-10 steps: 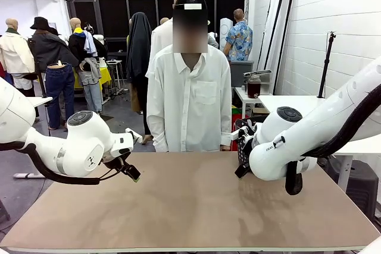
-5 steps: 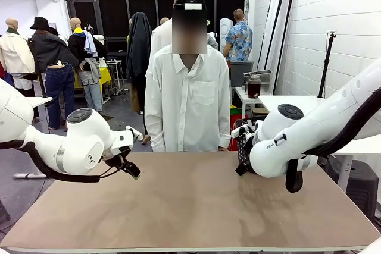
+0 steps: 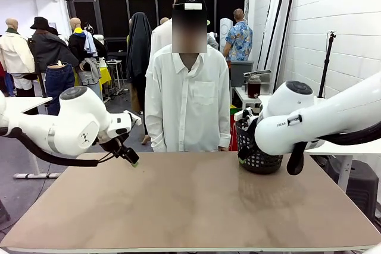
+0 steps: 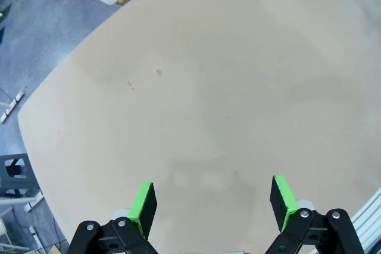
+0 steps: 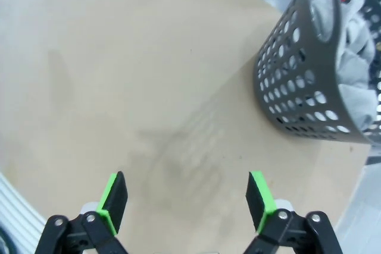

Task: Fold the training pants.
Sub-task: Grab both ends of the Training pants handed by a person.

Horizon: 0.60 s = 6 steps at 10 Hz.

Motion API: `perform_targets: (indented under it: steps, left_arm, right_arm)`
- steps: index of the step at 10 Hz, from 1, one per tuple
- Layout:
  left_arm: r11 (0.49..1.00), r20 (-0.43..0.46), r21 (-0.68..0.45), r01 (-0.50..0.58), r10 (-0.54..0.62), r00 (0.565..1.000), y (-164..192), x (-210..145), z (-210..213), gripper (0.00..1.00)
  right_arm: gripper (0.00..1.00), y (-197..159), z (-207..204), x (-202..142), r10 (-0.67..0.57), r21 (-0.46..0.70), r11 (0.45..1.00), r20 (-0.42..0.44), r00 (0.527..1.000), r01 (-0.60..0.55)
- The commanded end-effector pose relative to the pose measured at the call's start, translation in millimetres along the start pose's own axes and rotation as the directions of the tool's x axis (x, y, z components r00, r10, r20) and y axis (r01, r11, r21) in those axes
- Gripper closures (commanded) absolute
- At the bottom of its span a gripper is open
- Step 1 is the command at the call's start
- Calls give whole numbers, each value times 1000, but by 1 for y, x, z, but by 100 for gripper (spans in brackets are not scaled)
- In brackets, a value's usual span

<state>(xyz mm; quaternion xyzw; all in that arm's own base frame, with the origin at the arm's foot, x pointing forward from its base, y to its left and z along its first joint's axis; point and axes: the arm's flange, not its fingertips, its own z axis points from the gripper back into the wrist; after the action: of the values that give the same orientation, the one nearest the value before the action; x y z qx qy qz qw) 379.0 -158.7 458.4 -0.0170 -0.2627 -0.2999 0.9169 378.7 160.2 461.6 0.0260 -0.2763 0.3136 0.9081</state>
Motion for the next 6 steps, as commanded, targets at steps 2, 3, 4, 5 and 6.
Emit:
perform_targets:
  steps: [2,3,4,5,6]
  left_arm:
    - [1000,11,-8,-23,23,1000,-13,13,48,0]
    - [1000,16,1,-10,10,1000,-16,16,60,0]
    - [1000,19,13,-12,12,1000,-21,18,73,0]
    - [999,22,35,-10,9,1000,-22,21,83,0]
    - [999,30,48,-6,5,1000,-24,23,93,0]
  right_arm:
    - [0,3,49,6,54,48,997,40,998,-56]
    - [0,4,62,8,63,46,997,54,997,-66]
    - [0,7,76,9,73,39,996,55,996,-76]
    - [0,8,84,11,84,37,996,71,994,-87]
    - [0,8,95,13,87,25,996,87,992,-90]
